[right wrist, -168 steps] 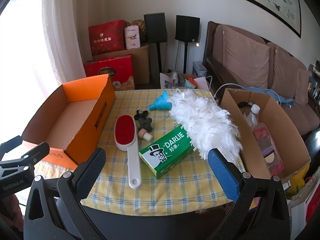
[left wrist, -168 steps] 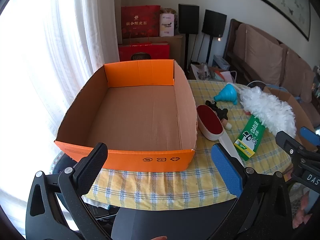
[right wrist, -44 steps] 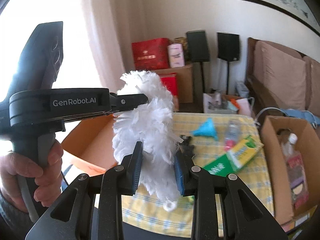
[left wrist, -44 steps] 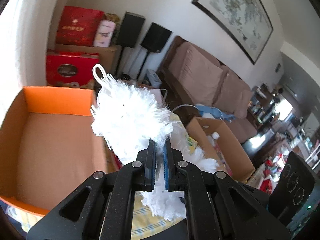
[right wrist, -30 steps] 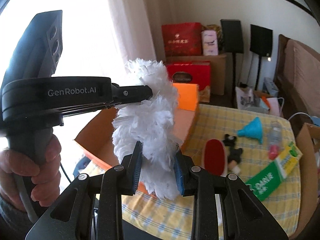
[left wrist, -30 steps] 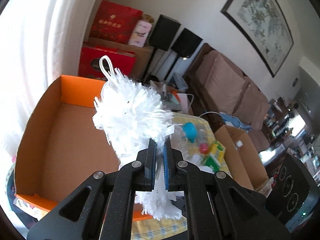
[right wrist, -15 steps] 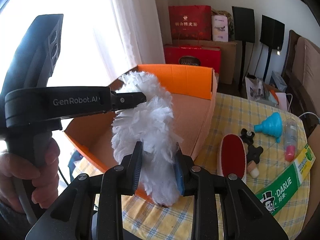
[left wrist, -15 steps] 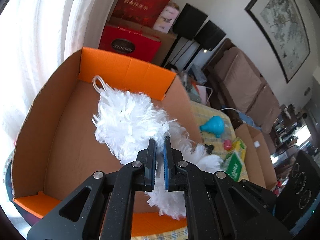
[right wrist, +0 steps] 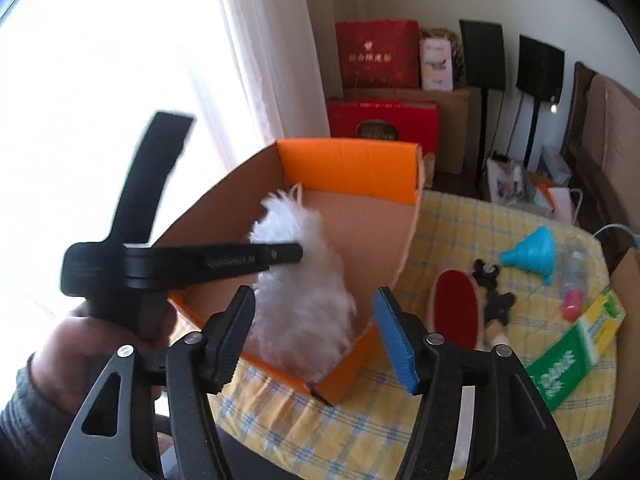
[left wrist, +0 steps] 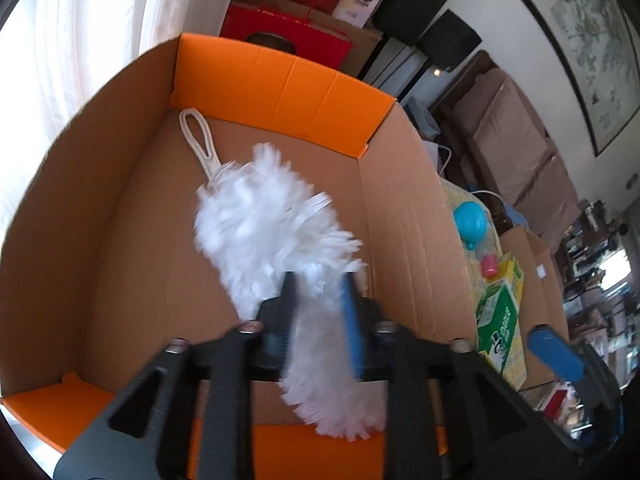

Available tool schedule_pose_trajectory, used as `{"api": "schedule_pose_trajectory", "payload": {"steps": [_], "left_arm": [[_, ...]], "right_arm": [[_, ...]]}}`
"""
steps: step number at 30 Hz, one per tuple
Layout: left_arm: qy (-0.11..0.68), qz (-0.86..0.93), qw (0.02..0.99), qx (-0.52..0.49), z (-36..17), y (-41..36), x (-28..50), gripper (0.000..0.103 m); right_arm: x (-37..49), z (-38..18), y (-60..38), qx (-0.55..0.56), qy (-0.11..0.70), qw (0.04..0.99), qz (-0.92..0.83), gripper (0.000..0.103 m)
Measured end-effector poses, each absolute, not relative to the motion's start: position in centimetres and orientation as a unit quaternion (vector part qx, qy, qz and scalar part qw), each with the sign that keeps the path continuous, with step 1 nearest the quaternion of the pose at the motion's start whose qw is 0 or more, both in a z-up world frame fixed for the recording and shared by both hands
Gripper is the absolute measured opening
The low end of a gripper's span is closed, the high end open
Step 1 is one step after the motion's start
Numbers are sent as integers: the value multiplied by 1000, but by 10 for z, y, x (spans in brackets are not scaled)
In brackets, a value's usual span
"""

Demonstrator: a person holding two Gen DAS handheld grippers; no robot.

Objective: Organize objects
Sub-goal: 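Open the right gripper to release the duster and withdraw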

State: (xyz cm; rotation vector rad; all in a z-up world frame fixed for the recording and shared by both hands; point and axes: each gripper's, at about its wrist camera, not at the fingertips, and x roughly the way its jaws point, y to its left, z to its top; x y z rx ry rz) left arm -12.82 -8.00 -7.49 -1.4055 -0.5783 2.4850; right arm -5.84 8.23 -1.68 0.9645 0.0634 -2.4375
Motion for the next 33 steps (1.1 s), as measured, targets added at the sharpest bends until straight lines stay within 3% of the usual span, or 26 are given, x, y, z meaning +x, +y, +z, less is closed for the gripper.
{"api": "schedule_pose_trajectory", "payload": {"steps": [1, 3, 10, 20, 27, 33], "left_arm": [[-203, 848, 113, -477, -75, -81, -127, 54], [-212, 851, 114, -466, -71, -83, -122, 66], [-187, 869, 110, -444, -49, -80, -108, 90], [-124, 895, 122, -412, -17, -50, -79, 102], [-103, 898, 152, -401, 0, -20, -62, 103], [-89, 898, 171, -396, 5, 8, -52, 103]], "right_arm": [[-57, -13, 85, 353, 25, 254, -900, 66], [-54, -7, 92, 350, 27, 245, -904, 66], [-42, 9, 123, 341, 21, 210, -916, 77], [-39, 11, 169, 350, 4, 161, -923, 88], [-34, 3, 202, 360, -16, 134, -923, 89], [-29, 0, 230, 363, -17, 93, -927, 99]]}}
